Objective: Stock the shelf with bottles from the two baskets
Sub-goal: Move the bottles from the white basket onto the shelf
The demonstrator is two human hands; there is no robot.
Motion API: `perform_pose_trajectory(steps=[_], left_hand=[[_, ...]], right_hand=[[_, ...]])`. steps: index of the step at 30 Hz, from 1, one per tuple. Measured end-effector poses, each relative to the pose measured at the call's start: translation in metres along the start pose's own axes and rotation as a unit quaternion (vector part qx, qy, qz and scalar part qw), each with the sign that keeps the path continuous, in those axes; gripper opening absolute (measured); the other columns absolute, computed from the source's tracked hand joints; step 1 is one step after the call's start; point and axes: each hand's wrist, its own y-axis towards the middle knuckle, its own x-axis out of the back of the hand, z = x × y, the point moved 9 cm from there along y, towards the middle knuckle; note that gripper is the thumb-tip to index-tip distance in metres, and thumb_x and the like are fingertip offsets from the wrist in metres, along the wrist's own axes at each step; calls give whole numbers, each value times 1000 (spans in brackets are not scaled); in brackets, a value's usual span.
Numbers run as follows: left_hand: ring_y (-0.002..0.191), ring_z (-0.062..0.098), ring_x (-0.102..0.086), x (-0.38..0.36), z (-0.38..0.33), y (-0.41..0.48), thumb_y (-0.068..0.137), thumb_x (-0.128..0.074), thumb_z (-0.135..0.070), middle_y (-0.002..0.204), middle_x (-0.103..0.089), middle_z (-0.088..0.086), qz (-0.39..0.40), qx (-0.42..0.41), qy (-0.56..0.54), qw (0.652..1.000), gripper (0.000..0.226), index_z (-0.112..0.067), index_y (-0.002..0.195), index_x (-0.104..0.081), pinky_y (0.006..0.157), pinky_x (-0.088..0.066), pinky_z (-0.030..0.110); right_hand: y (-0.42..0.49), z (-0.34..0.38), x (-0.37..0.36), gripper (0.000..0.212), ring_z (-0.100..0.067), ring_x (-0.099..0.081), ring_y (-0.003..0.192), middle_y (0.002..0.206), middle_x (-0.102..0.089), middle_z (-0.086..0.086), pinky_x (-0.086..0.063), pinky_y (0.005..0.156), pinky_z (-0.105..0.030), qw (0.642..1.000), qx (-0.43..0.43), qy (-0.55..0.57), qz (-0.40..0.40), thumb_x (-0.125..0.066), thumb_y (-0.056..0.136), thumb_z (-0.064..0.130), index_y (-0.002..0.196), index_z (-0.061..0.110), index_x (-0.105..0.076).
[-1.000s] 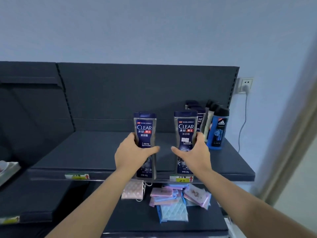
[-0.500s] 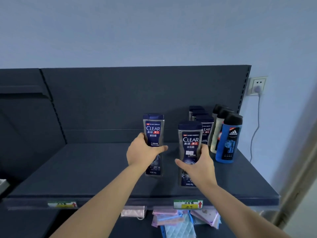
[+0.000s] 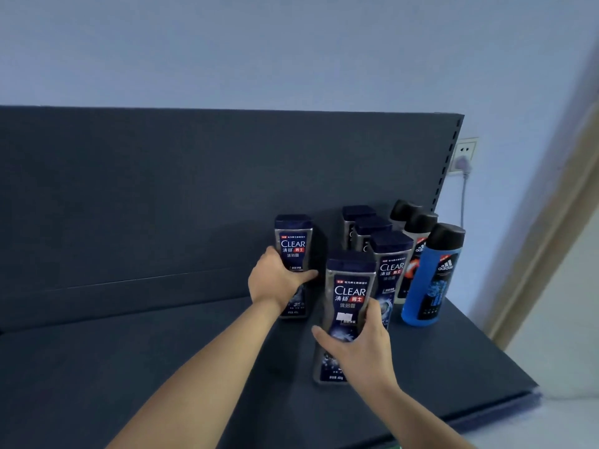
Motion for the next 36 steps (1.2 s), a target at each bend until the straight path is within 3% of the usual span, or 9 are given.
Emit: perform_pose_trajectory(steps=[3, 7, 10, 12, 14, 17, 24, 32, 36], left_hand=[[79, 19, -56, -9, -4, 10, 64, -79, -56, 92, -60, 0, 6, -14, -6, 1000, 61, -11, 95, -51, 64, -41, 30], [80, 20, -57, -17, -10, 15, 73, -75, -47, 93, -59, 2, 16, -24, -20, 999, 51, -9, 95, -51, 64, -42, 31], [87, 27, -60, -20, -14, 17, 80, -71, -39, 99, -59, 7, 16, -27, -13, 999, 42, -7, 98, -50, 68, -44, 33], [90, 29, -61, -21, -16, 19, 82, -69, -36, 103, -59, 9, 9, -28, -6, 1000, 40, -6, 100, -50, 69, -45, 34], [91, 29, -61, -23, -16, 20, 84, -68, -35, 106, -59, 10, 7, -28, 1, 1000, 39, -5, 101, -50, 69, -46, 35], [91, 28, -62, -25, -15, 23, 85, -68, -32, 108, -60, 10, 6, -26, 15, 1000, 36, -7, 103, -50, 70, -49, 36], [94, 25, -61, -30, -12, 23, 88, -64, -24, 110, -59, 8, 16, -56, 9, 998, 26, -9, 104, -50, 72, -47, 34], [97, 25, -62, -33, -11, 30, 94, -53, -18, 115, -58, 8, 0, -40, 50, 998, 18, -9, 109, -50, 76, -49, 33], [96, 22, -60, -34, -6, 34, 94, -53, -22, 111, -57, 4, 8, -38, 34, 999, 17, -11, 107, -49, 78, -49, 33]], right_hand=[[8, 0, -7, 56, 12, -57, 90, 98, -63, 18, -44, 68, -3, 1000, 14, -2, 0, -86, 69, 22, 107, 32, -45], [14, -1, -15, 58, 10, -55, 96, 102, -58, 22, -43, 74, -4, 999, 28, -16, -5, -83, 71, 25, 111, 31, -42], [19, -4, -23, 65, 5, -56, 100, 110, -54, 24, -47, 78, -18, 998, 26, -62, 3, -79, 73, 37, 120, 34, -34], [23, -5, -25, 80, -8, -57, 106, 121, -48, 18, -50, 79, -30, 989, 22, -145, 8, -76, 70, 48, 131, 30, -26], [27, -11, -29, 89, -19, -59, 104, 126, -43, 11, -49, 75, -33, 978, 0, -205, 28, -74, 70, 51, 135, 25, -20], [35, -16, -34, 85, -23, -59, 101, 129, -43, 6, -48, 74, -33, 986, -9, -162, 46, -75, 72, 39, 135, 23, -21], [45, -21, -42, 84, -17, -50, 109, 118, -41, 6, -46, 91, -32, 997, 25, -65, 33, -80, 70, 27, 133, 25, -25], [67, -20, -58, 99, -5, -39, 92, 122, -33, 3, -31, 76, -10, 997, 36, -61, 42, -81, 72, 22, 146, 20, -16], [75, -23, -63, 93, -6, -48, 98, 129, -42, 3, -37, 81, -16, 998, 34, -31, 48, -80, 69, 21, 141, 25, -21]])
